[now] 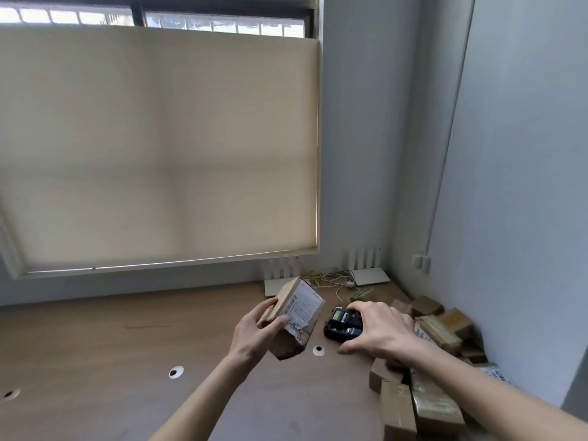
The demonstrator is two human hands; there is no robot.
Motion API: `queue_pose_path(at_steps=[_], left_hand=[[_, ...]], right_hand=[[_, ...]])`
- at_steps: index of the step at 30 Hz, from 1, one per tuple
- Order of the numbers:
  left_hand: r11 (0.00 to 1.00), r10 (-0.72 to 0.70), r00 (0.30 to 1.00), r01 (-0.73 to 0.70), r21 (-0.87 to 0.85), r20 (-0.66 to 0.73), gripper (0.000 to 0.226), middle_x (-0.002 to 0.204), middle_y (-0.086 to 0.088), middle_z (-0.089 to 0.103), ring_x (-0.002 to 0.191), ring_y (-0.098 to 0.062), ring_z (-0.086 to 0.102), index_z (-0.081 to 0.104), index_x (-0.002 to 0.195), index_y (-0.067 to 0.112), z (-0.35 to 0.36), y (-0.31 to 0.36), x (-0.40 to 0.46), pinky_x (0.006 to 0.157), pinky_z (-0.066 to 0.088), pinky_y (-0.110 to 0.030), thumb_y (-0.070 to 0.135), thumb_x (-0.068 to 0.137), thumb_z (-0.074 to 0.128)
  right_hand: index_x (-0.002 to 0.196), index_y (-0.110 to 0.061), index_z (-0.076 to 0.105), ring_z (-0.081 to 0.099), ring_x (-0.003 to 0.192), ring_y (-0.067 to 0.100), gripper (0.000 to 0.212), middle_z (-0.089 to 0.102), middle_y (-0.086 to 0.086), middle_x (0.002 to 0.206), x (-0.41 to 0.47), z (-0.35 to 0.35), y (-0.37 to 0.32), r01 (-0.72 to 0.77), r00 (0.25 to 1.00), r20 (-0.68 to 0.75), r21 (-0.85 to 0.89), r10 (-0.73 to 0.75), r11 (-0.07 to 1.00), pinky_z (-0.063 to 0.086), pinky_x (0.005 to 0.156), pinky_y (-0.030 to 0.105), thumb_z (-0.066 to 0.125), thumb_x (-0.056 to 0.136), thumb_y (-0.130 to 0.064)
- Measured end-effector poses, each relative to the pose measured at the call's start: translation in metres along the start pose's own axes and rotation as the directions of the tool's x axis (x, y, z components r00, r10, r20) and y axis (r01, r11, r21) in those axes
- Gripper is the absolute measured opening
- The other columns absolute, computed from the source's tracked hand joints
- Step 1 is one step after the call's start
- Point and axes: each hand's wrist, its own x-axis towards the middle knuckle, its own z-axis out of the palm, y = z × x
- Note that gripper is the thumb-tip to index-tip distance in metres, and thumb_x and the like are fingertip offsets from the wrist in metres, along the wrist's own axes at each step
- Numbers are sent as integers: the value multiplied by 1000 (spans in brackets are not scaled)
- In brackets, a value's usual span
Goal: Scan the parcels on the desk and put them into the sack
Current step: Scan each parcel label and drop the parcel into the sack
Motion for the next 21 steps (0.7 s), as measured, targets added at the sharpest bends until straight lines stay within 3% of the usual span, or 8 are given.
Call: queue_pose_path(at_steps=[4, 8, 10, 13, 15, 17, 19, 21], left_hand=[[1000, -21, 999, 20, -16, -35, 61, 114, 12, 72, 106, -7, 66, 65, 121, 51, -9, -5, -9, 94, 56, -36, 64, 62, 73], [991, -55, 995, 45, -123, -84, 52, 112, 9, 74, 105, -8, 68, 66, 111, 50, -25, -9, -21, 94, 56, -36, 63, 61, 75], [976, -92, 990, 69, -207, -104, 47, 112, 2, 74, 104, -12, 69, 65, 111, 44, -37, -11, -28, 92, 56, -33, 54, 68, 78], [935, -160, 976, 101, -341, -150, 41, 115, -4, 73, 101, -15, 69, 60, 128, 31, -61, -16, -36, 86, 56, -33, 28, 89, 74], [905, -208, 964, 124, -406, -168, 46, 112, -2, 72, 96, -15, 69, 55, 134, 29, -84, -23, -46, 76, 55, -30, 22, 91, 71], [890, -241, 955, 146, -433, -174, 59, 112, -1, 72, 94, -16, 69, 55, 134, 34, -116, -28, -60, 74, 53, -30, 29, 80, 78], [879, -284, 944, 185, -440, -170, 71, 114, 0, 71, 101, -20, 67, 56, 130, 40, -154, -34, -79, 81, 51, -37, 43, 63, 77], [877, -316, 929, 210, -432, -191, 63, 114, 1, 70, 106, -25, 65, 56, 124, 44, -198, -41, -102, 89, 49, -43, 52, 62, 66]], right_hand=[[137, -40, 56, 61, 122, 20, 86, 67, -11, 129, -1, 4, -5, 12, 1000, 9, 77, -13, 997, 40, 82, 32, 83, 61, -70], [127, -40, 61, 65, 110, 12, 90, 71, -14, 119, 2, 12, -26, 7, 997, 68, 326, -31, 945, 53, 90, 31, 81, 49, -81], [121, -37, 66, 67, 101, 8, 88, 72, -13, 112, 3, 19, -46, 10, 993, 100, 477, -65, 879, 57, 88, 31, 84, 46, -79], [118, -33, 68, 67, 95, 5, 78, 72, -13, 106, 2, 32, -89, 22, 980, 133, 659, -146, 752, 55, 78, 25, 92, 52, -69], [115, -29, 72, 70, 94, 6, 78, 75, -12, 104, 2, 43, -124, 54, 970, 121, 737, -211, 673, 58, 81, 26, 93, 51, -67], [116, -28, 73, 71, 94, 4, 75, 76, -11, 104, -1, 50, -164, 89, 956, 110, 774, -272, 627, 56, 79, 21, 93, 54, -64], [117, -28, 72, 70, 93, 2, 66, 75, -12, 103, -7, 54, -206, 128, 940, 100, 784, -327, 608, 51, 74, 14, 94, 61, -55], [116, -28, 72, 70, 91, 1, 61, 75, -13, 102, -16, 61, -250, 162, 921, 98, 785, -378, 598, 50, 72, 13, 95, 63, -48]])
